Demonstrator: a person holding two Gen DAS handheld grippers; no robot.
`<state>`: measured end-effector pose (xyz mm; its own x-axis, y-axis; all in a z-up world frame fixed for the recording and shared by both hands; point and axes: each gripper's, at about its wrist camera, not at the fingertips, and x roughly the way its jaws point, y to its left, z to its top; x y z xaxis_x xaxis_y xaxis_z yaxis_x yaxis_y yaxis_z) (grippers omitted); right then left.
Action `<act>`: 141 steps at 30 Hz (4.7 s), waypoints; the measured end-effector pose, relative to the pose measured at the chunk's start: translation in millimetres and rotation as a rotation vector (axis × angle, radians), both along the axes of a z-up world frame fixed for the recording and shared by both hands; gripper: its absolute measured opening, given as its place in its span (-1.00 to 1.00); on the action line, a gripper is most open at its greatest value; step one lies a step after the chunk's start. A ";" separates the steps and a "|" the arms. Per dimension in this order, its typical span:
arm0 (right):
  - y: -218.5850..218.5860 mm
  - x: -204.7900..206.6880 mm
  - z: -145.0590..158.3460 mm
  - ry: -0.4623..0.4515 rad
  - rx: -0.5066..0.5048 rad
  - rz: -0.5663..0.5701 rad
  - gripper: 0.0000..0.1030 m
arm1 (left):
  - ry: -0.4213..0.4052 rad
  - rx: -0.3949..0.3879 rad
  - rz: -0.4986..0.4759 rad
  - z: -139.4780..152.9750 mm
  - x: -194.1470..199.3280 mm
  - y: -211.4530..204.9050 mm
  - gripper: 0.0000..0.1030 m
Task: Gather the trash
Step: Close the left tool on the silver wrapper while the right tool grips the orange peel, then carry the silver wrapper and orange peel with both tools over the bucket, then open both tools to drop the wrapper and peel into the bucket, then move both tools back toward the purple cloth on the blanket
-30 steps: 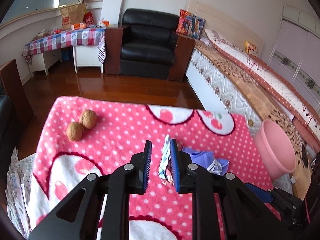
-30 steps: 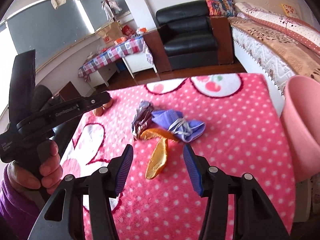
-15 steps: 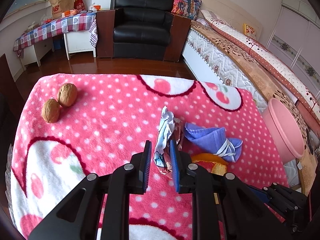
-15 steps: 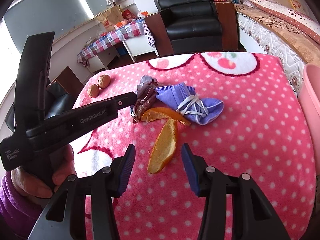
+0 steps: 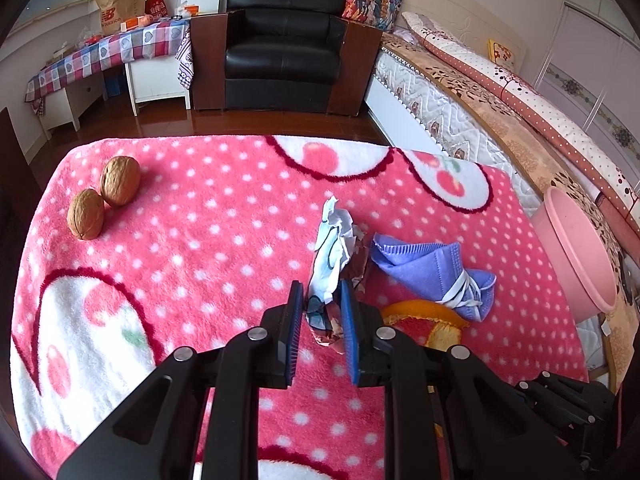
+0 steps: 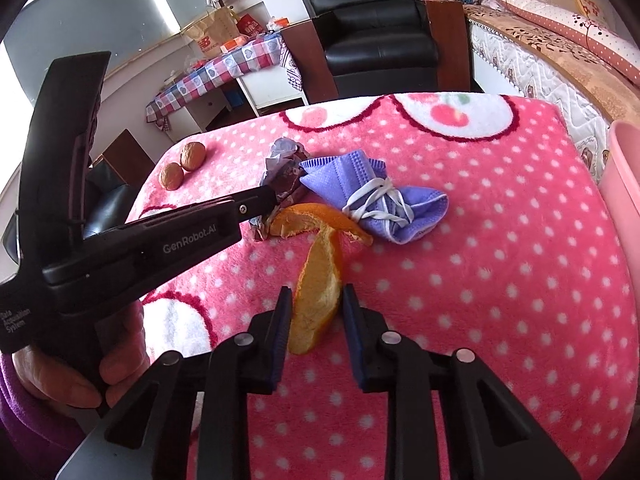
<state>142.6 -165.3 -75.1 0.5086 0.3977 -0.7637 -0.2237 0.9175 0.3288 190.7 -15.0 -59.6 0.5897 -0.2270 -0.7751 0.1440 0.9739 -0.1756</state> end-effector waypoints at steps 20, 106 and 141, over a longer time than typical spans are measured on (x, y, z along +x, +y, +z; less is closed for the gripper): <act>-37.6 -30.8 26.3 -0.043 0.024 -0.043 -0.93 | -0.056 0.002 0.058 19.8 -25.1 5.2 -0.81; -327.9 -22.4 50.6 -0.263 -0.039 -0.572 -0.92 | -0.168 -0.025 -0.392 55.5 -39.3 -290.7 -0.80; -276.8 -69.3 88.8 -0.327 -0.045 -0.535 -0.18 | -0.237 -0.061 -0.321 96.7 -75.5 -239.3 -0.38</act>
<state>73.3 -442.1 13.8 0.8383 -0.0056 -0.5452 0.1878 0.9417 0.2791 115.2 -254.3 37.1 0.6422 -0.4698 -0.6057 0.4826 0.8617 -0.1567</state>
